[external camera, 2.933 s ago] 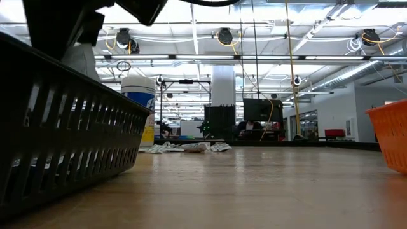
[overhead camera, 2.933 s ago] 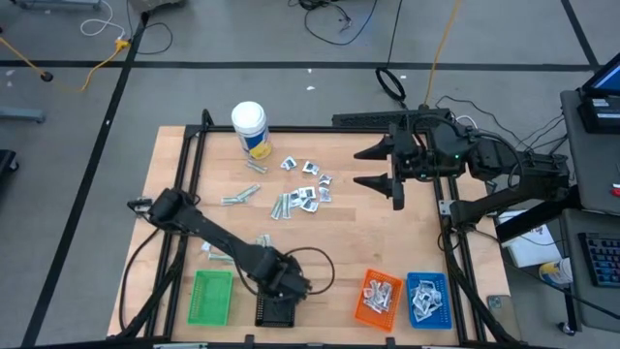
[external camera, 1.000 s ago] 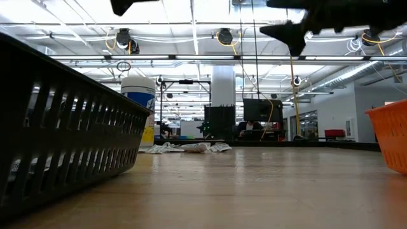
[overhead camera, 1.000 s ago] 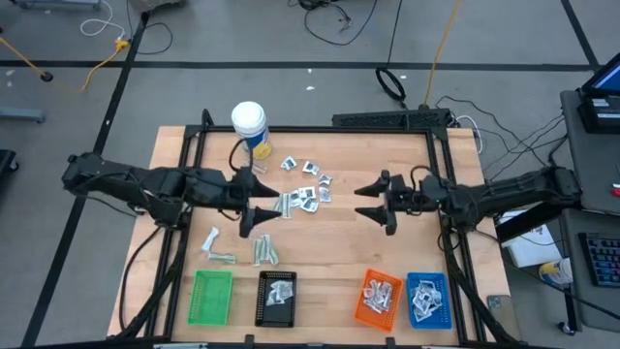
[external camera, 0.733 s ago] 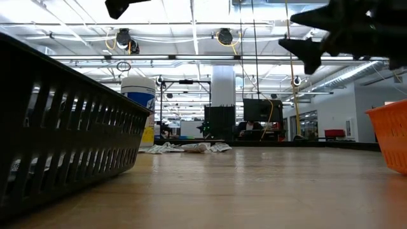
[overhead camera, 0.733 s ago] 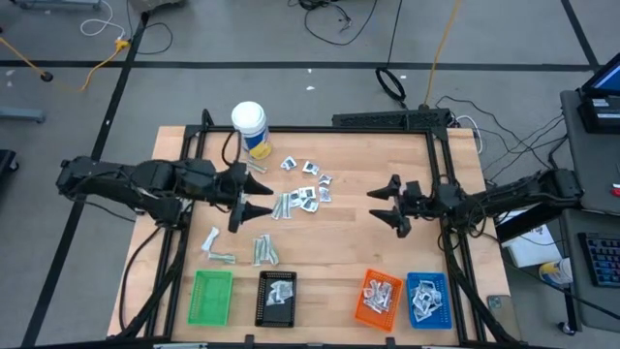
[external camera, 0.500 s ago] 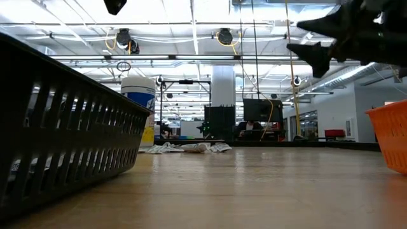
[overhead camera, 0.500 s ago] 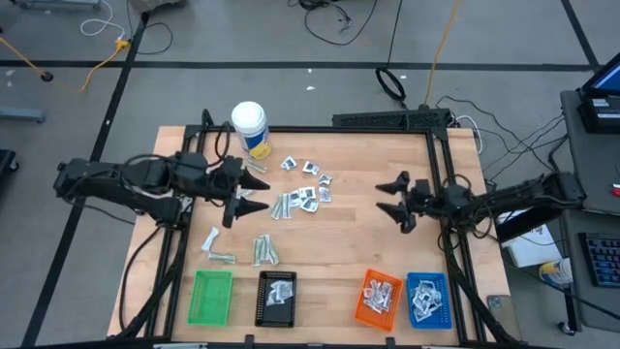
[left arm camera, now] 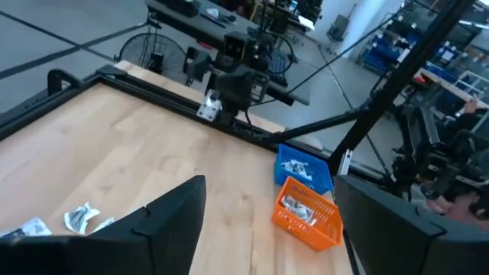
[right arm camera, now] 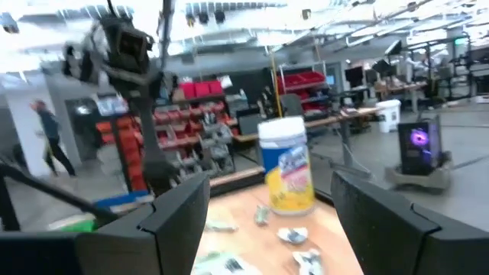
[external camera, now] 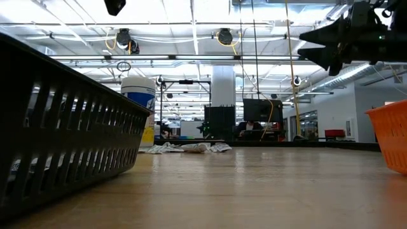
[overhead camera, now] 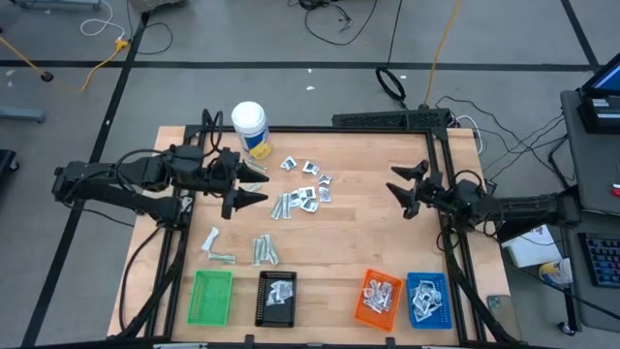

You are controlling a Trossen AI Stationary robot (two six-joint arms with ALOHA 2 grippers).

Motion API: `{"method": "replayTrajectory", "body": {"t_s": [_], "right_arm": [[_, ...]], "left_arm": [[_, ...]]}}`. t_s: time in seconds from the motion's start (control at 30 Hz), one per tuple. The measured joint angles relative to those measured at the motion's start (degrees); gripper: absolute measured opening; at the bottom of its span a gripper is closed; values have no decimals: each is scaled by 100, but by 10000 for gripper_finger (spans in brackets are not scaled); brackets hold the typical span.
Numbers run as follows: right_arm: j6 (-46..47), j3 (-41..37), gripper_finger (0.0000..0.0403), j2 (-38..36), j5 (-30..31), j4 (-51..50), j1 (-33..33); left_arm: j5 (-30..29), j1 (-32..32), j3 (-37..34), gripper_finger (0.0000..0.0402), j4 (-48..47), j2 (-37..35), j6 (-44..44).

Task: Pick & Place First Aid Supplies
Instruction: Put the towelette pack into the black bin

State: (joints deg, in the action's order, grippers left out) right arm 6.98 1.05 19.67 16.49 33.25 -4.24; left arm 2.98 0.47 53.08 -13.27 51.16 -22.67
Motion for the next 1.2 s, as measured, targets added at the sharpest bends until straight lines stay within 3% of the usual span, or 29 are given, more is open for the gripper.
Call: {"method": "replayTrajectory", "body": {"t_s": [0.33,0.47,0.7,0.8,1.2], "right_arm": [[175,-10,268,-1766,22,-2298,-487],[198,31,271,-1950,55,-2766,-623],[405,165,268,-1929,1702,-2983,-788],[392,165,269,-1898,1995,-2750,-786],[389,165,268,-1879,1950,-2478,-781]], "left_arm": [[-50,192,0,296,10,36,-187],[-50,249,0,296,-35,192,-235],[138,416,107,296,-367,788,-460],[142,526,476,296,-1132,1209,-275],[-209,1267,3256,296,-4099,3676,1056]]}}
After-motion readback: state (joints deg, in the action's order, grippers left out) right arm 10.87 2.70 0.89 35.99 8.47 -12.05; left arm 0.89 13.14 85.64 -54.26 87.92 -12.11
